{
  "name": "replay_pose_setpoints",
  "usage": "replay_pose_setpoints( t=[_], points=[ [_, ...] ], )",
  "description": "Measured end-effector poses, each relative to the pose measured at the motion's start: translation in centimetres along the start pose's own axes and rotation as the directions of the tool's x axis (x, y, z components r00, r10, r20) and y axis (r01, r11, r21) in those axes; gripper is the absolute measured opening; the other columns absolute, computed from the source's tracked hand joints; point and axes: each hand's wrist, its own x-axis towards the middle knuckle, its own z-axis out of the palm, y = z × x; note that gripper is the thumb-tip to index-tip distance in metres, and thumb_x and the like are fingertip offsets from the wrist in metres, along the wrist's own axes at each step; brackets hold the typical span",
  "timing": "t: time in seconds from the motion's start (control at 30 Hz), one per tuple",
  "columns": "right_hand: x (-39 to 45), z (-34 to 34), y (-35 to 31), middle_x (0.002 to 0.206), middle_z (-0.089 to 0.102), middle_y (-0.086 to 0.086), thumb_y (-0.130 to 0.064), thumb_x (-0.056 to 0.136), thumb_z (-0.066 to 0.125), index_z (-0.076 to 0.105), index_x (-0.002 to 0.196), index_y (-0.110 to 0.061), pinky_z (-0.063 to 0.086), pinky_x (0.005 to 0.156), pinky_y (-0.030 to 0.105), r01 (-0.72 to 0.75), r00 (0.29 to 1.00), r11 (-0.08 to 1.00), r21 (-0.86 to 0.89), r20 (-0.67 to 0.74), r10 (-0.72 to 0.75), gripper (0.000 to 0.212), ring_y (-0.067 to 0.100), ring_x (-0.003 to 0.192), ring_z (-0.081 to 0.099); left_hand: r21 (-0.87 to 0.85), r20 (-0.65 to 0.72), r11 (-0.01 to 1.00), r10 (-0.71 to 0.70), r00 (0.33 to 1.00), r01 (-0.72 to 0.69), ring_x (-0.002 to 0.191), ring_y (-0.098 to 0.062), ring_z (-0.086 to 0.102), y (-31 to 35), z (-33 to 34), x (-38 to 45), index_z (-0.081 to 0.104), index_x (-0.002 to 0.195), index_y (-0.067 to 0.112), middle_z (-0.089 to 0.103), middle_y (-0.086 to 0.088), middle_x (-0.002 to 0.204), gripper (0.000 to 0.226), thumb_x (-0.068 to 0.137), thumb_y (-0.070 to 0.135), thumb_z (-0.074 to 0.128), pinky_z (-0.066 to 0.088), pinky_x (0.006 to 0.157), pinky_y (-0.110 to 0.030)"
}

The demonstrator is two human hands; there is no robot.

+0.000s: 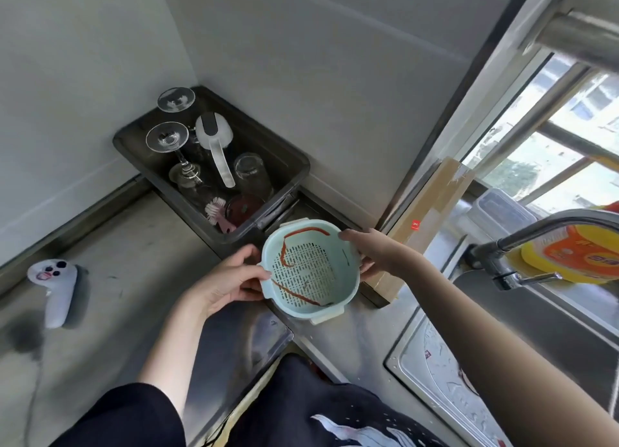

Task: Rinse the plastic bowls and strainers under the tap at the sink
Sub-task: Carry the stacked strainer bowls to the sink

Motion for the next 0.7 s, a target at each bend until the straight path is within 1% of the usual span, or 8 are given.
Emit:
replay_pose_setpoints(
  t=[0.1, 0.2, 0.3, 0.37, 0.5, 0.53, 0.6, 0.7],
  points=[
    [-2.1, -0.7, 1.5, 0.097, 0.067, 0.007, -0.041, 0.096, 0.045, 0.059, 0.117, -0.014, 0.060, 0.075, 0.041, 0.012, 1.000, 0.997, 0.081, 0.024, -0.014, 0.037, 0.024, 0.084, 0.070, 0.041, 0.016, 0.998, 0.050, 0.999, -0.050, 0.069, -0.017, 0.066, 0.6, 1.2, -1.2, 0.047, 0.098, 0.011, 0.071, -0.007, 0.077, 0.018, 0.087, 0.000, 0.058, 0.057, 0.066, -0.036],
    [-4.3, -1.7, 3.2, 0.098, 0.066, 0.009, -0.042, 0.095, 0.044, 0.058, 0.117, -0.014, 0.059, 0.078, 0.041, 0.021, 1.000, 0.995, 0.102, 0.000, -0.022, 0.039, 0.027, 0.086, 0.068, 0.089, 0.036, 0.989, 0.115, 0.993, -0.118, 0.070, -0.016, 0.065, 1.2, 3.3, -2.2, 0.047, 0.092, 0.012, 0.071, -0.004, 0.075, 0.015, 0.087, 0.006, 0.060, 0.056, 0.065, -0.032],
    [-6.9, -2.9, 5.1, 0.098, 0.065, 0.011, -0.040, 0.096, 0.042, 0.056, 0.117, -0.014, 0.058, 0.075, 0.040, 0.039, 0.999, 0.989, 0.142, -0.018, -0.037, 0.036, 0.028, 0.084, 0.067, 0.182, 0.043, 0.960, 0.208, 0.977, -0.212, 0.078, -0.017, 0.061, 1.8, 6.0, -3.1, 0.050, 0.086, 0.015, 0.068, -0.002, 0.078, 0.031, 0.067, 0.031, 0.067, 0.048, 0.072, -0.031],
    [-8.6, -3.8, 6.9, 0.102, 0.064, 0.012, -0.041, 0.095, 0.042, 0.056, 0.118, -0.016, 0.058, 0.073, 0.038, 0.056, 0.998, 0.982, 0.183, -0.020, -0.054, 0.037, 0.028, 0.085, 0.066, 0.234, 0.036, 0.937, 0.258, 0.965, -0.259, 0.083, -0.017, 0.059, 1.9, 7.9, -3.5, 0.053, 0.085, 0.017, 0.067, -0.002, 0.081, 0.037, 0.061, 0.043, 0.063, 0.045, 0.079, -0.035],
    [-12.0, -5.8, 11.1, 0.103, 0.064, 0.014, -0.037, 0.095, 0.045, 0.058, 0.117, -0.014, 0.059, 0.069, 0.039, 0.064, 0.995, 0.943, 0.325, -0.093, -0.035, 0.034, 0.029, 0.081, 0.065, 0.287, 0.068, 0.900, 0.322, 0.944, -0.327, 0.097, -0.023, 0.060, 2.2, 12.9, -3.7, 0.054, 0.084, 0.022, 0.062, -0.011, 0.100, 0.030, 0.066, 0.045, 0.060, 0.047, 0.092, -0.048],
    [-12.9, -6.4, 12.4, 0.098, 0.064, 0.013, -0.034, 0.095, 0.046, 0.057, 0.117, -0.012, 0.057, 0.064, 0.037, 0.064, 0.992, 0.930, 0.362, -0.123, -0.020, 0.033, 0.027, 0.075, 0.064, 0.277, 0.089, 0.898, 0.329, 0.940, -0.340, 0.095, -0.021, 0.061, 2.3, 14.5, -3.8, 0.053, 0.083, 0.020, 0.063, -0.010, 0.099, 0.030, 0.066, 0.043, 0.060, 0.048, 0.090, -0.046],
    [-14.6, -7.5, 15.2, 0.088, 0.063, 0.011, -0.029, 0.094, 0.049, 0.058, 0.117, -0.009, 0.055, 0.059, 0.034, 0.078, 0.982, 0.910, 0.407, -0.190, 0.001, 0.032, 0.024, 0.064, 0.063, 0.195, 0.145, 0.914, 0.331, 0.932, -0.355, 0.080, -0.015, 0.058, 2.3, 17.9, -3.9, 0.051, 0.076, 0.020, 0.061, -0.005, 0.086, 0.022, 0.064, 0.036, 0.061, 0.048, 0.074, -0.036],
    [-16.9, -8.8, 19.9, 0.089, 0.061, 0.010, -0.032, 0.093, 0.054, 0.057, 0.110, -0.011, 0.058, 0.062, 0.038, 0.097, 0.952, 0.896, 0.434, -0.304, 0.044, 0.027, 0.024, 0.060, 0.064, 0.156, 0.230, 0.928, 0.298, 0.926, -0.337, 0.069, -0.012, 0.050, 1.6, 23.1, -3.7, 0.047, 0.074, 0.021, 0.054, -0.001, 0.076, 0.014, 0.078, 0.023, 0.060, 0.040, 0.064, -0.029]
  ],
)
